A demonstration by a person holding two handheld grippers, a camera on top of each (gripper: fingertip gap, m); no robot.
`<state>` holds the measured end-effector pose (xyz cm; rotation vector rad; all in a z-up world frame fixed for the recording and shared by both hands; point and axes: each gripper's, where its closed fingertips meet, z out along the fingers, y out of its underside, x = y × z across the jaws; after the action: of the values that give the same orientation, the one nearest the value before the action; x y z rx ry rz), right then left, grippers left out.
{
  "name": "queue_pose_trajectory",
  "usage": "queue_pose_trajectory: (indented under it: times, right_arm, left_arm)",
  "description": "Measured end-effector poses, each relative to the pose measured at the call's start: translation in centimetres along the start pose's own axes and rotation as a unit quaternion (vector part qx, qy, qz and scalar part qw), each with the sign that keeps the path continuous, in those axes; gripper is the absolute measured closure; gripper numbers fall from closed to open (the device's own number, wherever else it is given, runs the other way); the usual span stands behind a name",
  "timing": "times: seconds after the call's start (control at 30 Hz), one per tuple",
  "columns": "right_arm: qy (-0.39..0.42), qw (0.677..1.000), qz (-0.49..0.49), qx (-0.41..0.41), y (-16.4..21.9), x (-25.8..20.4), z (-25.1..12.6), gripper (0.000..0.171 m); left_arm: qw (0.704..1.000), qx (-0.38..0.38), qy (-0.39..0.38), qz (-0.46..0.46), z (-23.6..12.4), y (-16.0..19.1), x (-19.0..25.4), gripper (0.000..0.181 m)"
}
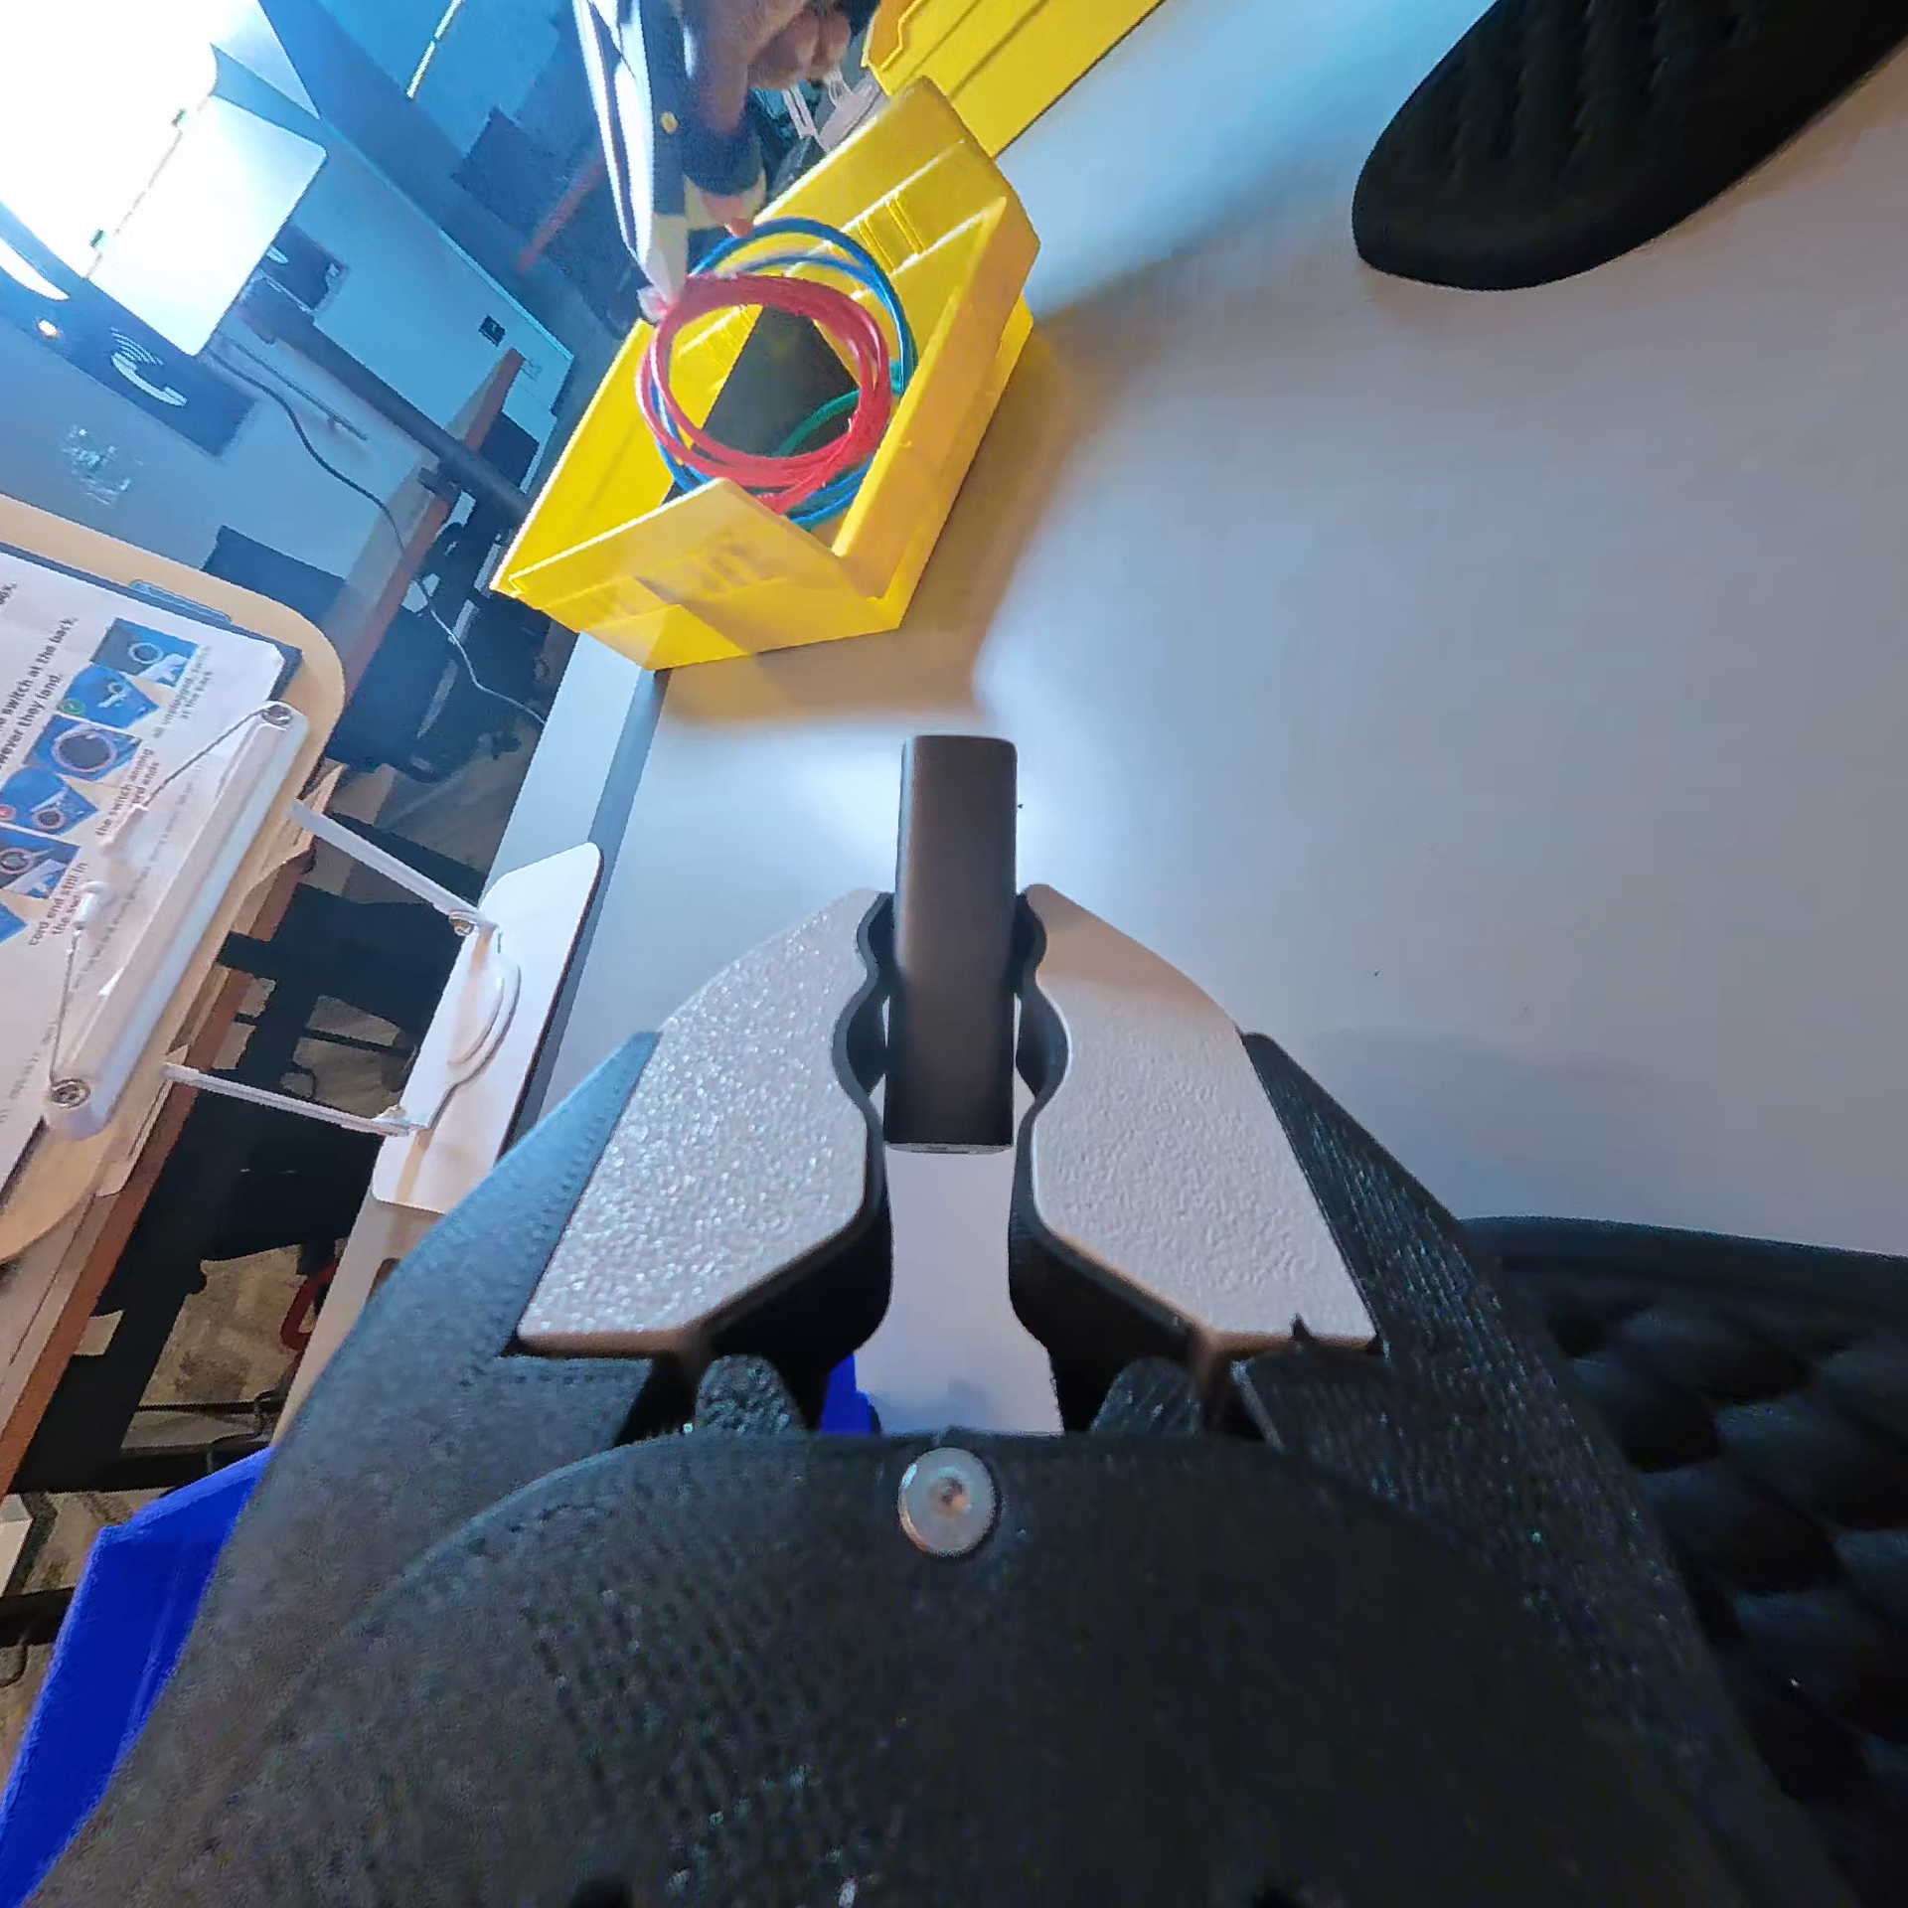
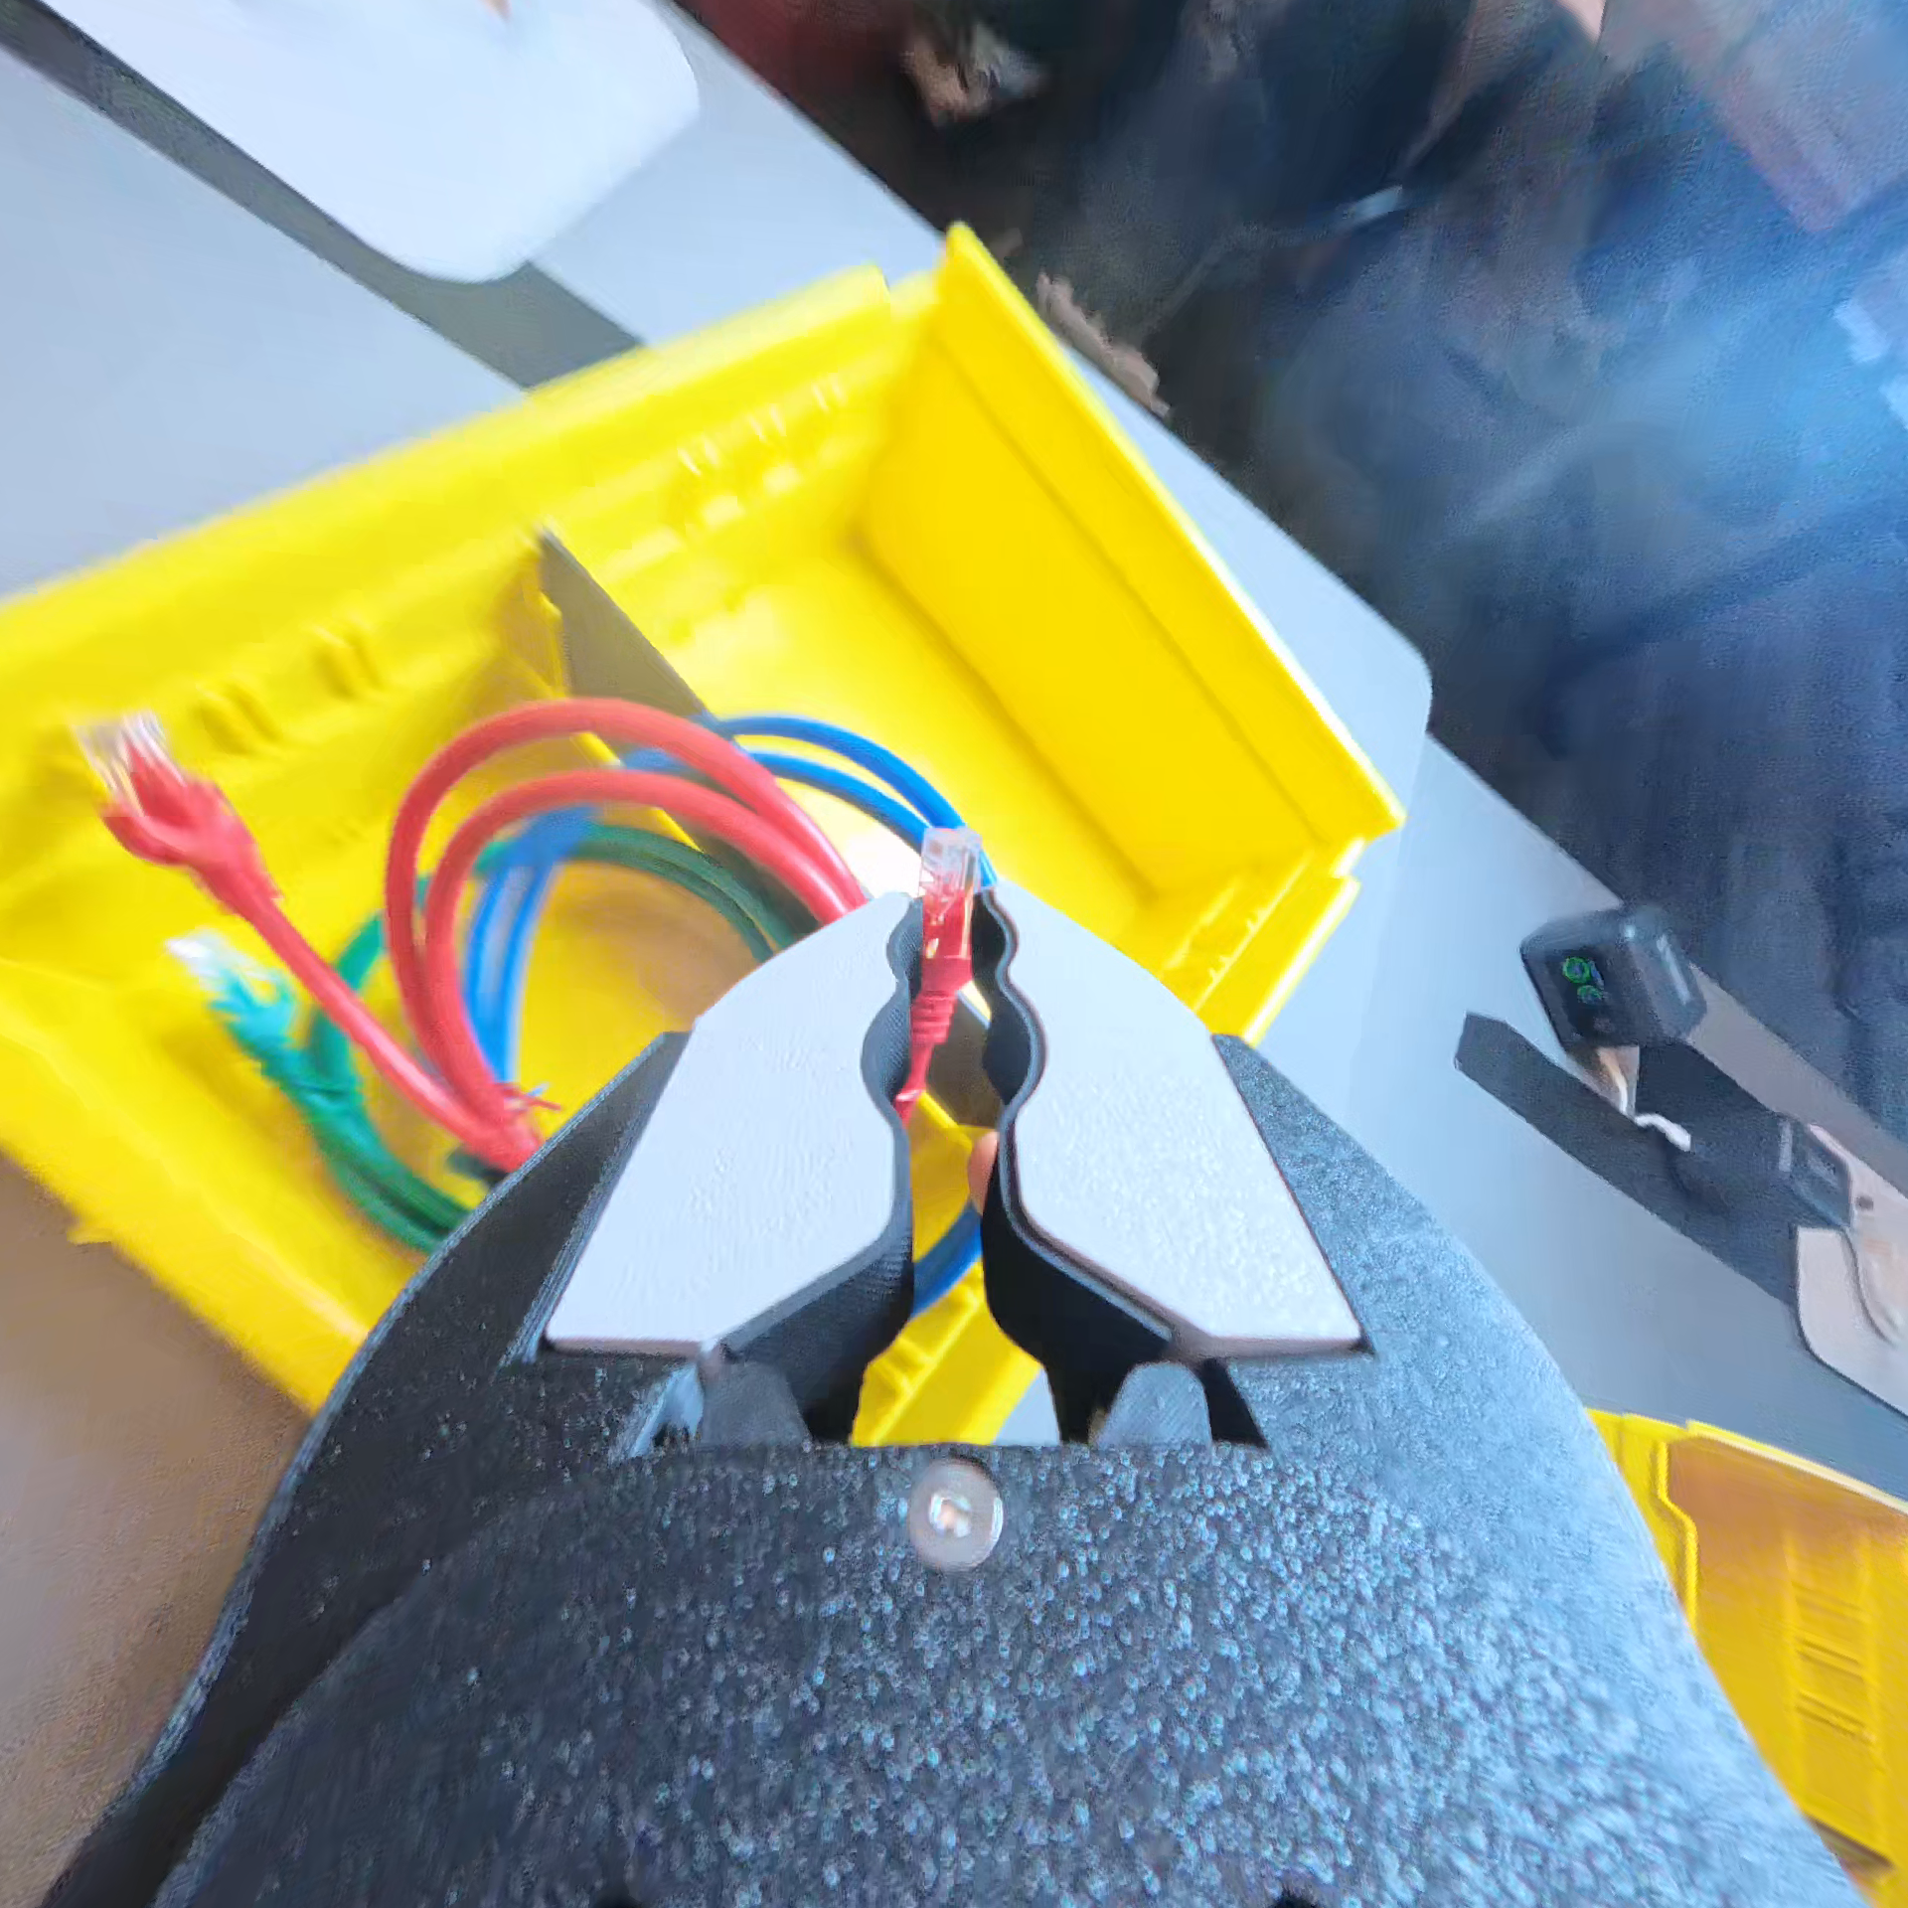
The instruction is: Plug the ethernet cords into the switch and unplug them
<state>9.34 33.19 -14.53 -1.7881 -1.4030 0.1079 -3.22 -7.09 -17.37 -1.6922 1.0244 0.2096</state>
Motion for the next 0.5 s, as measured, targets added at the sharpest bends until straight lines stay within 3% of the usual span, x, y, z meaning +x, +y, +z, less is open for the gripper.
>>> queue_pose_trajectory:
  times: [0.07,0.13,0.3,0.4,0.5]
  right_arm:
    - [0.024,0.999,-0.016,-0.033,2.0,0.4,1.7,0.169]
    - [0.061,0.996,-0.051,-0.026,2.1,0.4,1.8,0.164]
    - [0.023,0.991,-0.066,0.110,-2.8,-2.7,-3.1,0.144]
    - [-0.126,0.944,-0.149,0.267,-6.4,-11.8,-8.8,0.141]
    - [-0.265,0.880,-0.220,0.328,-5.9,-22.3,-13.2,0.135]
  left_arm:
    - [1.000,-0.004,0.002,-0.003,0.2,0.3,0.1,0.160]
    - [1.000,-0.007,0.003,-0.004,0.5,0.6,0.2,0.160]
    - [1.000,0.019,-0.010,-0.008,0.7,0.0,-0.1,0.160]
    - [0.998,0.055,-0.014,-0.020,0.6,-1.2,-0.2,0.160]
    - [0.995,0.093,-0.010,-0.037,0.3,-2.5,-0.1,0.160]
